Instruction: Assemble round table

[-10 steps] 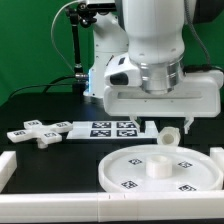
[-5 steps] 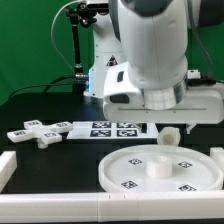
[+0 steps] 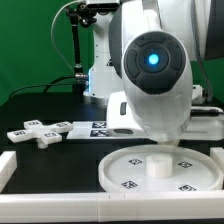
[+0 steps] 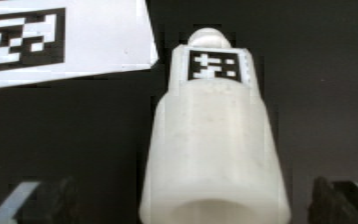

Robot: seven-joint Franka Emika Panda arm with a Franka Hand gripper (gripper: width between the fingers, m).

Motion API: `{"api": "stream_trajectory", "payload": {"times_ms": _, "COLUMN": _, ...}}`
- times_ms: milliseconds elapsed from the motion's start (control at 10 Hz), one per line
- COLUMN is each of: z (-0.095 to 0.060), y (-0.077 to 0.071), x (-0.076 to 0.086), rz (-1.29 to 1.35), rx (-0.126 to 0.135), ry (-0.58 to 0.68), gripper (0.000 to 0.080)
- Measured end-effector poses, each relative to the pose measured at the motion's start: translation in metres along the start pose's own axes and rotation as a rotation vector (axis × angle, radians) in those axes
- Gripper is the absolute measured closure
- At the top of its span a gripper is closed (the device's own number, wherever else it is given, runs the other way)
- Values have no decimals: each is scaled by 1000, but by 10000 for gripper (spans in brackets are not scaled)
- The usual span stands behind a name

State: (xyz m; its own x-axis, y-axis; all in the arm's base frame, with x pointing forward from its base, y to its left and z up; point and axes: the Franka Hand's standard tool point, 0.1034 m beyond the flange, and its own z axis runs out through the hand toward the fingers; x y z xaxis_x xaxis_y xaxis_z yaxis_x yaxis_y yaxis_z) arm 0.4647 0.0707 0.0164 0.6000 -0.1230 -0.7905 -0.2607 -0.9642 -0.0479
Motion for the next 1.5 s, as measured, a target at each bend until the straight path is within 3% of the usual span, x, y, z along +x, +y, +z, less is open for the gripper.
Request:
{"api": "stream_trajectory", "payload": {"times_ms": 700, "z": 15, "y": -1, "x": 2, "rz": 1, "rx": -9, "ry": 0, "gripper": 181}}
{"api": "stream_trajectory", "payload": {"times_ms": 800, "z": 15, "y": -1, "x": 2, "rz": 1, "rx": -9, "ry": 0, "gripper": 365}}
{"api": "stream_trajectory", "payload": {"times_ms": 1200, "z": 14, "y": -1, "x": 2, "rz": -2, "rx": -9, "ry": 1, "gripper": 393}}
{"api": "stream_trajectory", "payload": {"times_ms": 1300, "z": 7, "y": 0, "x": -2, "rz": -18, "rx": -9, "ry": -4, "gripper": 393}}
{"api": "stream_trajectory", "payload": {"times_ms": 1500, "z": -24, "y": 4, "x": -21, "rz": -57, "rx": -1, "ry": -11, "gripper": 392}}
